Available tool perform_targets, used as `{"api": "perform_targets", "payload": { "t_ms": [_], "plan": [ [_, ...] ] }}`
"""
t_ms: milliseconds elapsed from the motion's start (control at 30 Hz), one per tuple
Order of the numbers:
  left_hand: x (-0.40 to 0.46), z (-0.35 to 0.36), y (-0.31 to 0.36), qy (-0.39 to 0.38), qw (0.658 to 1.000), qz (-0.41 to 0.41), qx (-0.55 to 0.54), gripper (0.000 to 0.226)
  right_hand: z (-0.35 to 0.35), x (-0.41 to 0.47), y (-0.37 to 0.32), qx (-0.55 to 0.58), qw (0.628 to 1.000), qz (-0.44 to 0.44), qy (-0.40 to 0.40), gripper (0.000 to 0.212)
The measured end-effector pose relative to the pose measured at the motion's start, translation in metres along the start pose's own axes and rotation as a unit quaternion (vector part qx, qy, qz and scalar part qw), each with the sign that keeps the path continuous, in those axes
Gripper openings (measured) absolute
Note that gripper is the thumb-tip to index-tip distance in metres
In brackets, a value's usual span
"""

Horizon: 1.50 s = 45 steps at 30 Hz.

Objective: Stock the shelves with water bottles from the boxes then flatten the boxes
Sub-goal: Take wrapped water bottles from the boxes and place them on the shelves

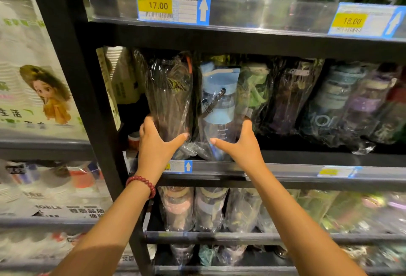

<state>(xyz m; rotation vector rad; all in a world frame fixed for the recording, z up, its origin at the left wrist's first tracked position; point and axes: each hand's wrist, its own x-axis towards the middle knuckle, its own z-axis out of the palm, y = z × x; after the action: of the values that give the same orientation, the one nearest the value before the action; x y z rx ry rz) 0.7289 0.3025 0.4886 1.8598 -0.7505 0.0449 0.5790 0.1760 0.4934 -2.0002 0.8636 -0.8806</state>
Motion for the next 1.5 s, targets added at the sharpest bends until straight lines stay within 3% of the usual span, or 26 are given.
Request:
{"api": "perform_targets", "payload": {
  "t_ms": [133,200,333,500,667,800,967,1133,1267,1500],
  "plan": [
    [-0.029,-0.005,-0.003,0.042,0.997,0.063,0.032,0.085,-0.013,-0.024,0.009,-0.103,0.993,-0.037,0.054,0.074],
    [-0.051,-0.007,-0.005,0.065,0.988,0.112,0.082,0.078,-0.016,-0.041,0.016,-0.165,0.981,-0.089,0.051,0.066],
    [-0.099,-0.006,-0.017,0.029,0.971,0.155,0.182,0.07,-0.014,-0.082,0.033,-0.251,0.945,-0.211,0.002,0.045],
    [-0.166,0.008,-0.051,-0.024,0.944,0.187,0.27,0.056,0.001,-0.14,0.067,-0.276,0.909,-0.292,-0.11,0.044],
    [-0.253,0.038,-0.055,-0.079,0.92,0.085,0.374,0.068,-0.001,-0.191,0.124,-0.304,0.879,-0.291,-0.223,0.054],
    [-0.333,0.06,-0.055,-0.08,0.915,-0.002,0.394,0.075,-0.017,-0.229,0.161,-0.268,0.88,-0.269,-0.284,0.048],
    [-0.422,0.08,-0.048,-0.095,0.908,-0.137,0.384,0.074,-0.036,-0.268,0.193,-0.272,0.833,-0.335,-0.348,0.05],
    [-0.474,0.07,-0.023,-0.036,0.892,-0.212,0.398,0.068,-0.043,-0.301,0.188,-0.237,0.788,-0.389,-0.415,0.061],
    [-0.514,0.044,-0.009,0.028,0.869,-0.286,0.403,0.066,-0.025,-0.324,0.175,-0.185,0.754,-0.423,-0.467,0.05],
    [-0.571,-0.01,-0.019,0.111,0.835,-0.385,0.377,0.064,0.018,-0.38,0.128,-0.169,0.676,-0.482,-0.53,0.05]
  ]
}}
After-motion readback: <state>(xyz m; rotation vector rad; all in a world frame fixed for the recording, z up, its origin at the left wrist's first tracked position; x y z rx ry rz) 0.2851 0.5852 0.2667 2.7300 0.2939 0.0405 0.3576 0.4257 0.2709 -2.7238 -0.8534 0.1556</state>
